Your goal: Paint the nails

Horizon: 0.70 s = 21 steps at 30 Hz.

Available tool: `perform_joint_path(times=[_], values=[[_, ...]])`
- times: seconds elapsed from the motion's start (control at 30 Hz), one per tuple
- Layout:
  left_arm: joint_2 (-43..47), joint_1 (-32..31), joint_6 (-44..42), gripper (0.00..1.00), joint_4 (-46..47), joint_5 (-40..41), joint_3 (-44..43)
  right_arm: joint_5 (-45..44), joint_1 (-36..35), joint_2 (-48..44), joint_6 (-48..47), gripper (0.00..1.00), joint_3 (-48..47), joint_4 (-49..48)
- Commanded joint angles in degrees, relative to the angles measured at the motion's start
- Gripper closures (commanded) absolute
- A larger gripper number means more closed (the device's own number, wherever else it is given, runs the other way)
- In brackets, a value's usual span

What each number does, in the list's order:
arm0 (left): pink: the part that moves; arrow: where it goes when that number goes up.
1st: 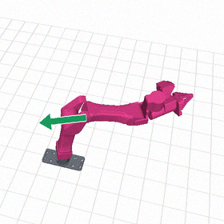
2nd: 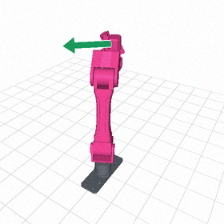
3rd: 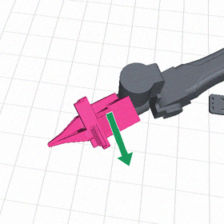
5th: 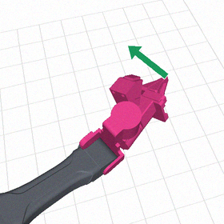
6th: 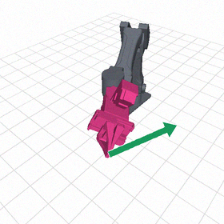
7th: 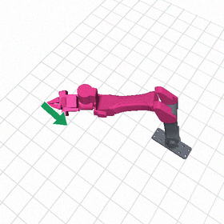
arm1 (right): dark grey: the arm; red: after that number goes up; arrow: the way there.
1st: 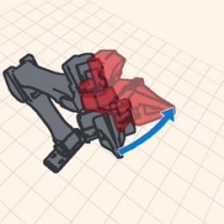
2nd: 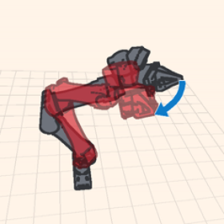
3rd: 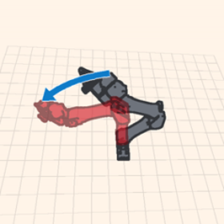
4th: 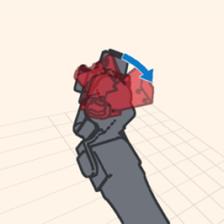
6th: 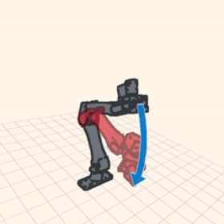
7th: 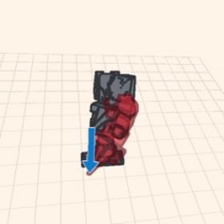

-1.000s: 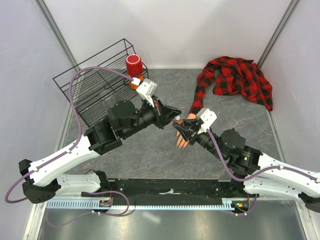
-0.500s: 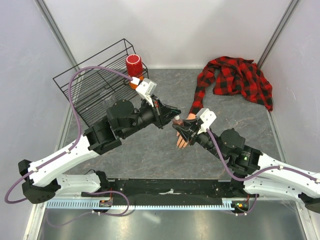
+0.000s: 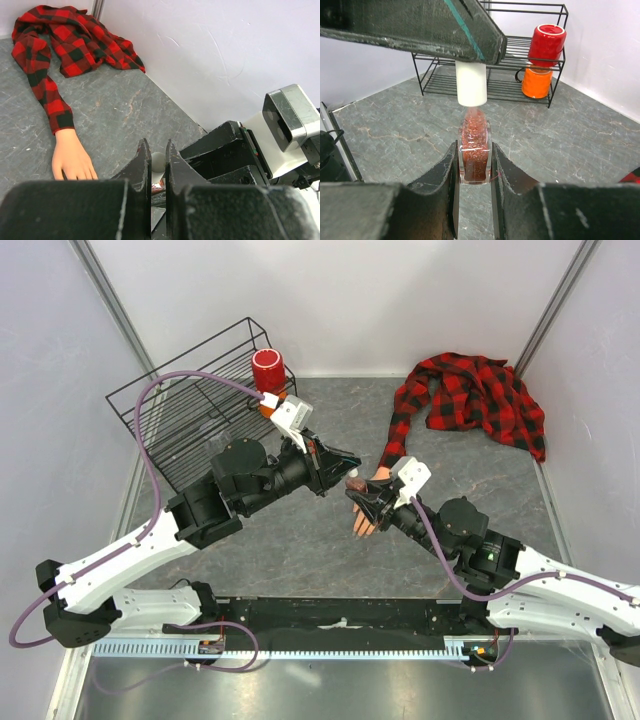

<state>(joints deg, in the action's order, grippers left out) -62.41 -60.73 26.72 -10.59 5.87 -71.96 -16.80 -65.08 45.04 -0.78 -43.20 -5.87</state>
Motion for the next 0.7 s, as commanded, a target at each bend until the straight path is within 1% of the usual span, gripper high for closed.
perform_joint_path(times=[0.0, 0.23, 0.37, 0.47, 0.5, 0.57, 0.6, 0.67], values=[[1.3, 0.1, -3.3, 0.98, 2.2, 1.6, -2.5, -1.5, 0.2, -1.4, 0.6, 1.0, 0.4, -0.4], [1.2, 0.1, -5.7, 0.98, 4.0, 3.9, -2.1, -1.9, 0.2, -2.1, 0.7, 1.0, 1.8, 0.8], [1.2, 0.1, -7.3, 0.98, 5.8, 5.8, -1.4, -3.1, 0.1, -3.4, 3.3, 1.0, 3.6, 2.2], [1.2, 0.2, -8.1, 0.98, 7.7, 7.8, 0.6, -7.4, 0.3, -5.3, 6.6, 1.0, 6.1, 4.0], [1.2, 0.3, -8.1, 0.98, 8.2, 8.0, 1.2, -11.3, 0.3, -6.9, 7.4, 1.0, 7.4, 4.7], [1.3, 0.5, -7.6, 0.98, 10.3, 8.3, 3.7, -15.1, 0.6, -8.9, 8.9, 1.0, 8.6, 5.4], [1.3, 0.5, -7.3, 0.98, 12.2, 8.3, 4.5, -19.4, 0.7, -10.9, 10.5, 1.0, 9.5, 5.7], [1.2, 0.6, -6.9, 0.98, 14.6, 8.2, 6.9, -24.3, 1.2, -12.7, 11.6, 1.0, 10.1, 7.7]])
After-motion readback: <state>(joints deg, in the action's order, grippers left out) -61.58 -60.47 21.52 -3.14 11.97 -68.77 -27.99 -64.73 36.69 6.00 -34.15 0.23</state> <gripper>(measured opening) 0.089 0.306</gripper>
